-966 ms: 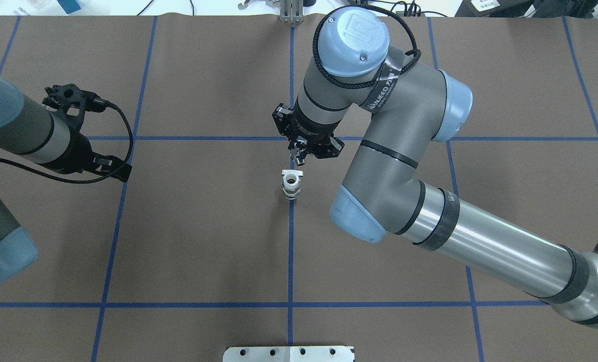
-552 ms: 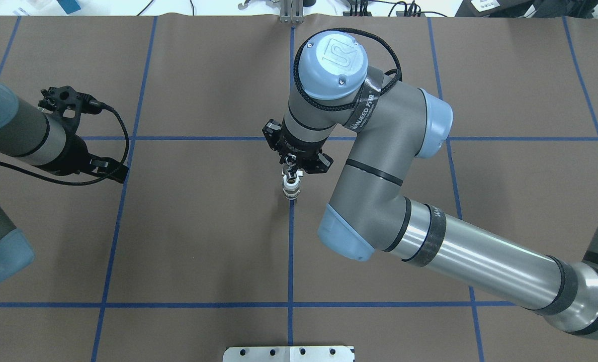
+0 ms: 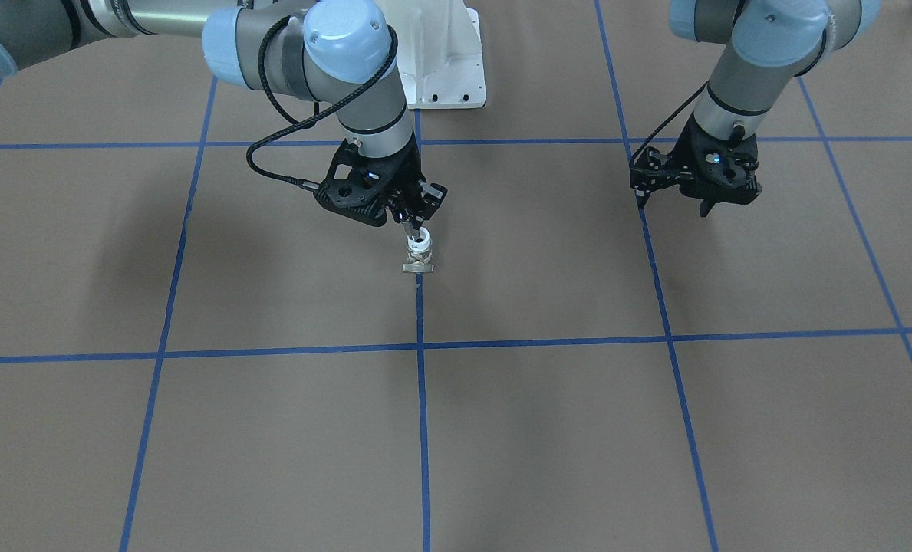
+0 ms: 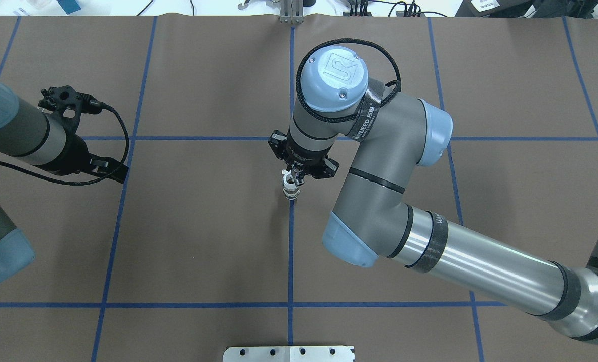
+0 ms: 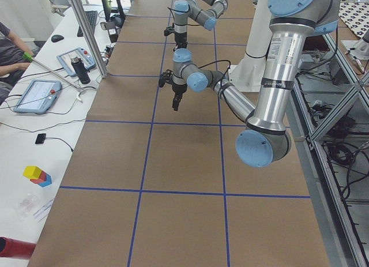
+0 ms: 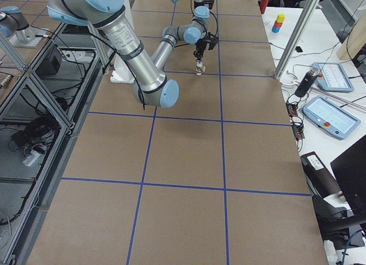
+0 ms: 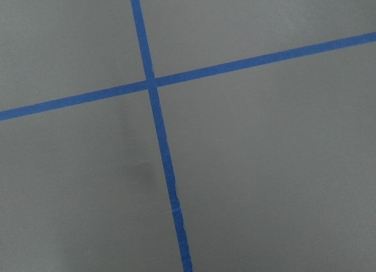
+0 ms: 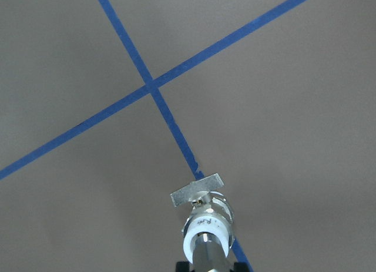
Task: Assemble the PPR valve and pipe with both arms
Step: 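Lower the metal pipe into the top of the valve with the right gripper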
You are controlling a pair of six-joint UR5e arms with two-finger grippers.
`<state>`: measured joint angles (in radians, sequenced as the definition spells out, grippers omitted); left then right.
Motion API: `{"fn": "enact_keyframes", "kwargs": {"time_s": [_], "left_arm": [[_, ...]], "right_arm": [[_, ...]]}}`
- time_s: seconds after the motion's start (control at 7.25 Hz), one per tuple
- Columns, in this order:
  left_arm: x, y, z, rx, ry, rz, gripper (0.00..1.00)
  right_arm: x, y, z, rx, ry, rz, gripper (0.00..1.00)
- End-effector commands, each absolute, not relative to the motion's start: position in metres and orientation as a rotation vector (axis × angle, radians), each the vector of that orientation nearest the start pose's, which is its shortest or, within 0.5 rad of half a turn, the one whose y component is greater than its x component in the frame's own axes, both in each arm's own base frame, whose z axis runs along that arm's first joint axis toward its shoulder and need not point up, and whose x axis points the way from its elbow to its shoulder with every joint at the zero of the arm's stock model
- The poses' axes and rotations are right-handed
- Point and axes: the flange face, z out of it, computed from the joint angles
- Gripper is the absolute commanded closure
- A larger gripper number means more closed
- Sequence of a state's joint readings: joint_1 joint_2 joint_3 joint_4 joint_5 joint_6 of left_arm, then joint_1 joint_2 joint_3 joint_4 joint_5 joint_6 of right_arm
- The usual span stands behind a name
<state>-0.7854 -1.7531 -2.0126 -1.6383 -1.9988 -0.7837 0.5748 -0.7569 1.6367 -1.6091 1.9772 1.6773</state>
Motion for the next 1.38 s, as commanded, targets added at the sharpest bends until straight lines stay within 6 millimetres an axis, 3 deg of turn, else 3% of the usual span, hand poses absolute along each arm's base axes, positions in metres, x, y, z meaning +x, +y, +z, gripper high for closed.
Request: {"fn": "enact_keyframes", "kwargs": {"time_s": [0.0,1.24], "left_arm": [[0.3097,-0.4398,0.3574,0.192,0.772,0.149,0.01],[0.3097,-0.4398,0.3573,0.191,0.772,0.148,0.01]], "right_arm": [[-0.5332,-0.4540,0.1355,-0.177,-0.908,0.453,1.00],[-0.5416,-0.4501,0.1348,-0.165,-0.900,0.448,1.00]]}}
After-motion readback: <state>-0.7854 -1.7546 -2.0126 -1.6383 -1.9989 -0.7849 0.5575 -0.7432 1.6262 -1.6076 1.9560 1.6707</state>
